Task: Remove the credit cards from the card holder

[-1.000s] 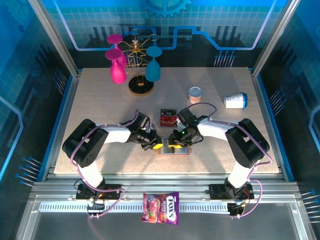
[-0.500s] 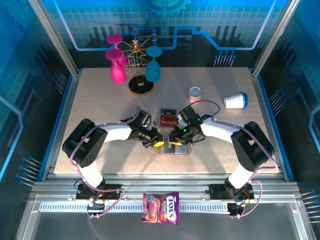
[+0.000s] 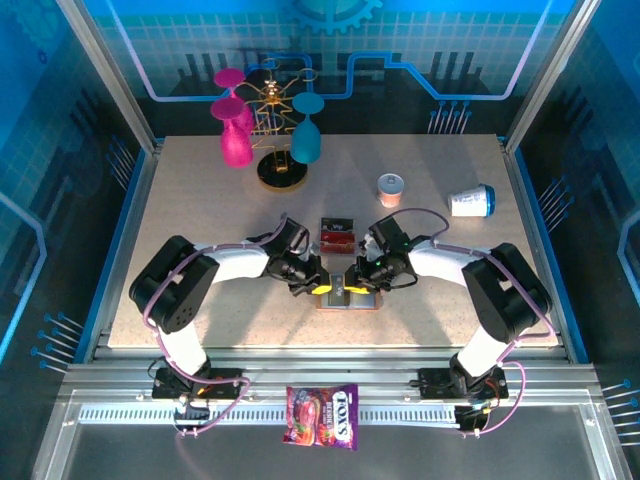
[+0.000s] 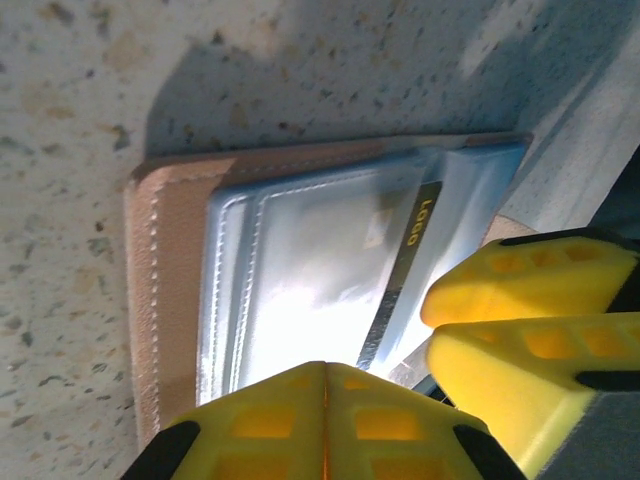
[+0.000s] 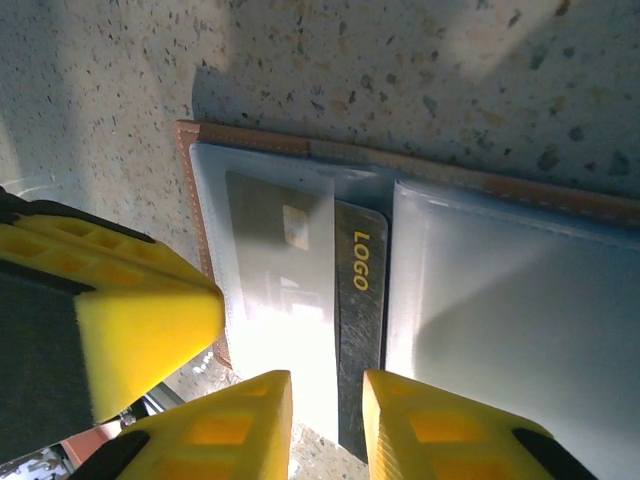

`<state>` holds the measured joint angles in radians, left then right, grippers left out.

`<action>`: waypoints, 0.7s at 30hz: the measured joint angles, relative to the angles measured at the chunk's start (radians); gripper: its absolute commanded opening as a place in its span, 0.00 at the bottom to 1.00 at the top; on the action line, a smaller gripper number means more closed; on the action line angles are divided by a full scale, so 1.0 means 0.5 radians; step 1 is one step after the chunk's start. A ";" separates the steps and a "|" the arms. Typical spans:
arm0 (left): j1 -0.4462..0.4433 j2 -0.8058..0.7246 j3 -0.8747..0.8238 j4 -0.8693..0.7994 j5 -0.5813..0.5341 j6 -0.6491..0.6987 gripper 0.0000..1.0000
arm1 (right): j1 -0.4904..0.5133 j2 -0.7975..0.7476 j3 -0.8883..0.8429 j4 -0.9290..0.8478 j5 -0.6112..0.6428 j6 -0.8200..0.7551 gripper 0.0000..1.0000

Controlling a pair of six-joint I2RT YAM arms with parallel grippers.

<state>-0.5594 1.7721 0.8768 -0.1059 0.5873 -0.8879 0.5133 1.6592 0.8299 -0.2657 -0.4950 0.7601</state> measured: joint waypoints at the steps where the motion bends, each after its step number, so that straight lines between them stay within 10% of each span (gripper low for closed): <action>1: 0.000 0.002 0.000 -0.005 -0.003 0.000 0.08 | -0.007 0.008 -0.002 0.012 -0.013 -0.001 0.27; 21: 0.000 0.058 0.018 -0.050 -0.015 0.001 0.06 | -0.076 0.100 -0.110 0.231 -0.166 0.003 0.25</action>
<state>-0.5594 1.8011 0.8860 -0.1310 0.5797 -0.8875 0.4751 1.7092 0.7750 -0.1501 -0.5777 0.7616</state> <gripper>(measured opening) 0.067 0.252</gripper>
